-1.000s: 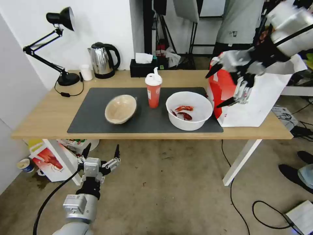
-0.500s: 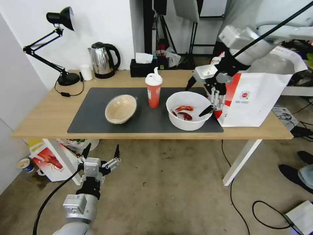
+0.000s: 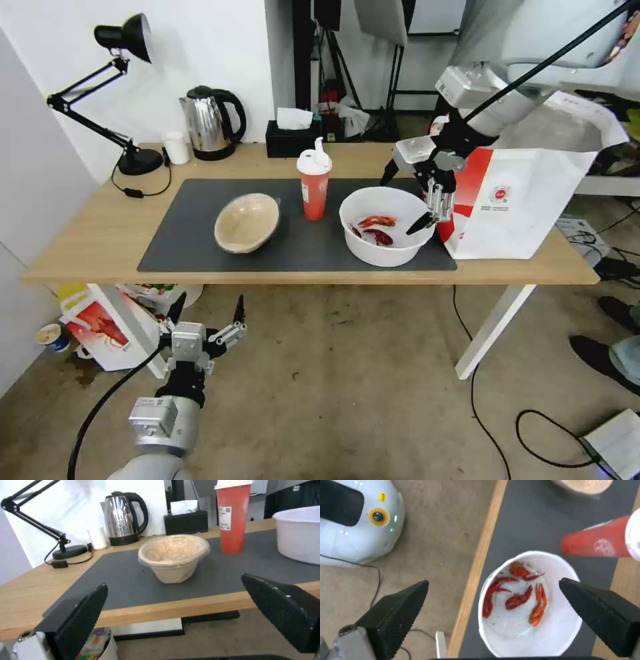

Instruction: Pick up the trash from the table and place it into the takeout bag.

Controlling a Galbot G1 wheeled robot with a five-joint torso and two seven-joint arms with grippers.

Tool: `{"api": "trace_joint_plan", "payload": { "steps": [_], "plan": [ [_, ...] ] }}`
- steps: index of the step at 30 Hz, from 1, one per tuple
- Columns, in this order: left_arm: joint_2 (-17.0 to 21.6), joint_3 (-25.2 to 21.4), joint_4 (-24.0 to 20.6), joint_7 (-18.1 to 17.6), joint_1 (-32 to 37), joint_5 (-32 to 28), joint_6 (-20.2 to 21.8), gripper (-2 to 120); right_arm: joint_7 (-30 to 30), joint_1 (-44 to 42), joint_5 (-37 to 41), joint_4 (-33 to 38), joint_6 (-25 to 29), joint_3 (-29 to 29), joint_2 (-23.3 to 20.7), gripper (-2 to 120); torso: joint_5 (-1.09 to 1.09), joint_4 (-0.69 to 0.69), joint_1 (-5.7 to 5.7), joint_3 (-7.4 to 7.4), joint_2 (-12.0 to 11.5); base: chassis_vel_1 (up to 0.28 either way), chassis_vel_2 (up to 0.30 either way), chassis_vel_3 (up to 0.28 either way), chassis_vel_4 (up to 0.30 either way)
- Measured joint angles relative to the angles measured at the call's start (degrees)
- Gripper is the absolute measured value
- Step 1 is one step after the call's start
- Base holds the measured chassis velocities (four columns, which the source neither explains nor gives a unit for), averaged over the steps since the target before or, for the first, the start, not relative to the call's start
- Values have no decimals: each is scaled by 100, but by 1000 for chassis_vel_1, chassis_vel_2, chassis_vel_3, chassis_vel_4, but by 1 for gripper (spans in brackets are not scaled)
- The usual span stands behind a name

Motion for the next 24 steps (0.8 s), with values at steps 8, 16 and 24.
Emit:
{"api": "trace_joint_plan", "payload": {
  "steps": [8,16,24],
  "plan": [
    [0,0,0,0,0,0,0,100,-63,4,-7,-92,-15,-181,-51,100,2,0,0,0,0,0,0,0,0],
    [0,0,0,0,0,0,0,100,-229,14,171,-117,-137,-272,-64,100,3,0,0,0,0,0,0,0,0],
    [0,0,0,0,0,0,0,100,-367,249,359,-64,-209,-477,-102,100,1,0,0,0,0,0,0,0,0]
  ]
}}
